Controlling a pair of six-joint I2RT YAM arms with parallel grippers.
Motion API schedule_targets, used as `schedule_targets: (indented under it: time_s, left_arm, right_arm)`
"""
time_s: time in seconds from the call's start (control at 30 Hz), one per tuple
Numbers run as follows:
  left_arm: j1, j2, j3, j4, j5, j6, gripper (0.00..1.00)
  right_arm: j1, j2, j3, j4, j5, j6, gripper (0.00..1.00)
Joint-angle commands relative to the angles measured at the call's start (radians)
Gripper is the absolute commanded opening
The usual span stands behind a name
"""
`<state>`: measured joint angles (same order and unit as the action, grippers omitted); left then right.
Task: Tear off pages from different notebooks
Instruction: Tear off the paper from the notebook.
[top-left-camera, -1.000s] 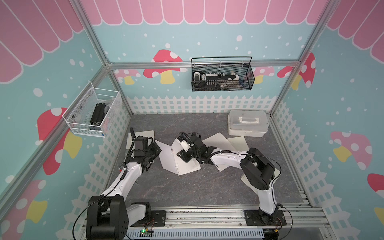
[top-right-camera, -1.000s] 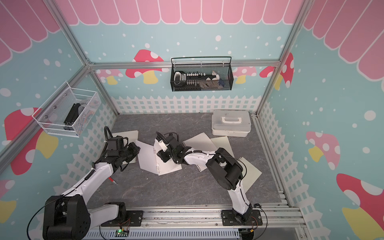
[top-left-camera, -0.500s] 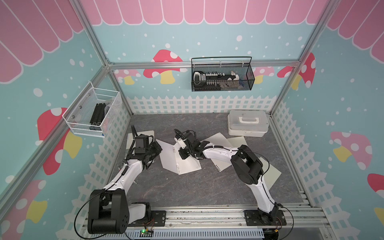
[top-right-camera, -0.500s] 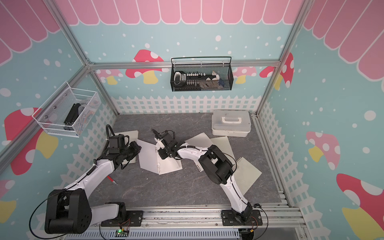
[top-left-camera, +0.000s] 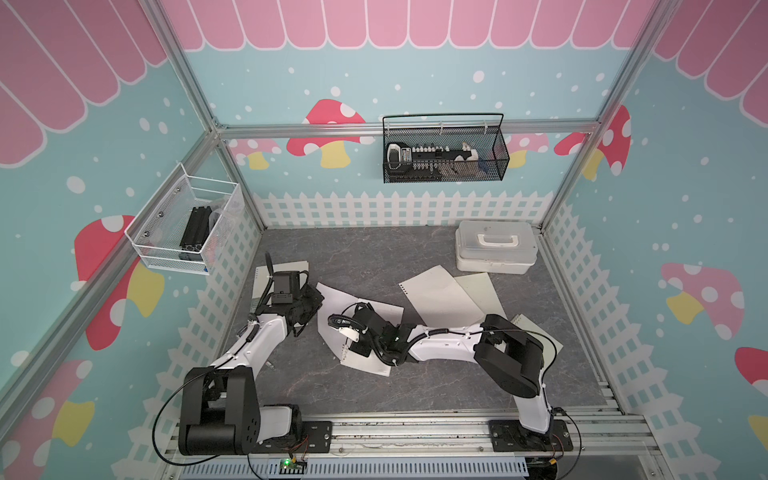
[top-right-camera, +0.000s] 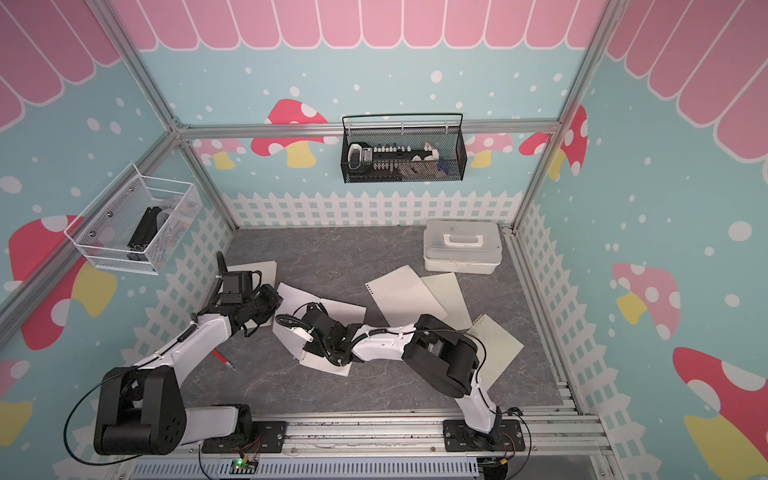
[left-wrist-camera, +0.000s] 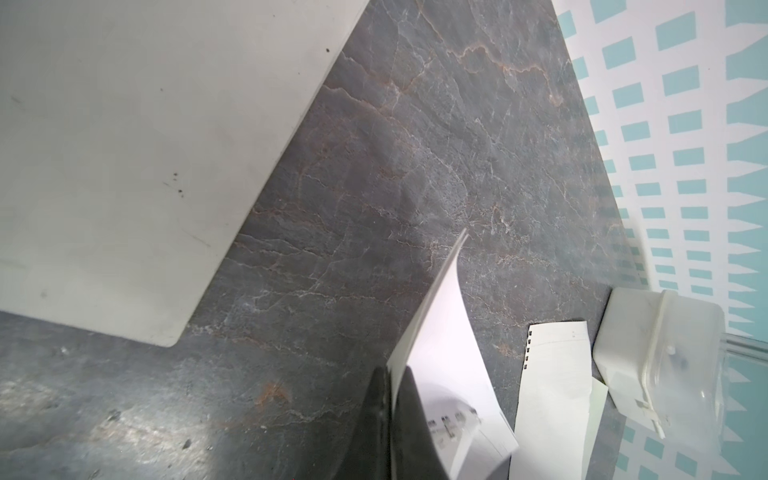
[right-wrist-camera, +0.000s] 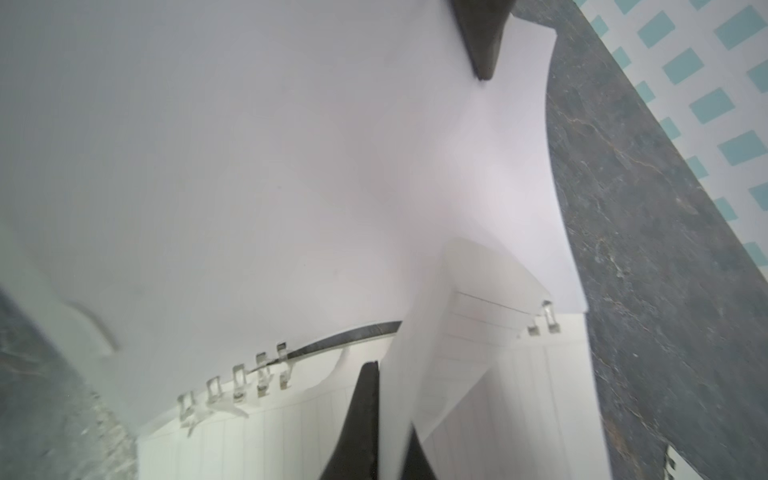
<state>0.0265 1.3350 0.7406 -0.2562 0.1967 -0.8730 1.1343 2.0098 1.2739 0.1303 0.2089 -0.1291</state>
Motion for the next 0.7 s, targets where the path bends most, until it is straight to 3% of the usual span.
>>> schedule_targets:
  time_s: [0.0,0.13,0.23,0.67]
  left_arm:
    - [0.005,0.016,0.014,0.109,-0.051,-0.085,0.00]
    - [0.005,0.027,0.013,0.118,-0.069,-0.096,0.00]
    - [0.006,0.032,0.013,0.118,-0.090,-0.099,0.00]
    - [0.019,0.041,0.012,0.120,-0.105,-0.052,0.00]
  right_arm:
    - [0.066,0.027,0.001,0.020,0.050,-0.086,0.00]
    - [0.104,0.029,-0.022,0.047,0.056,-0.093,0.00]
    - [0.111,-0.011,-0.057,0.054,-0.019,-0.045,0.00]
    - [0.134,-0.427,-0.308,0.043,-0.569,0.206,0.00]
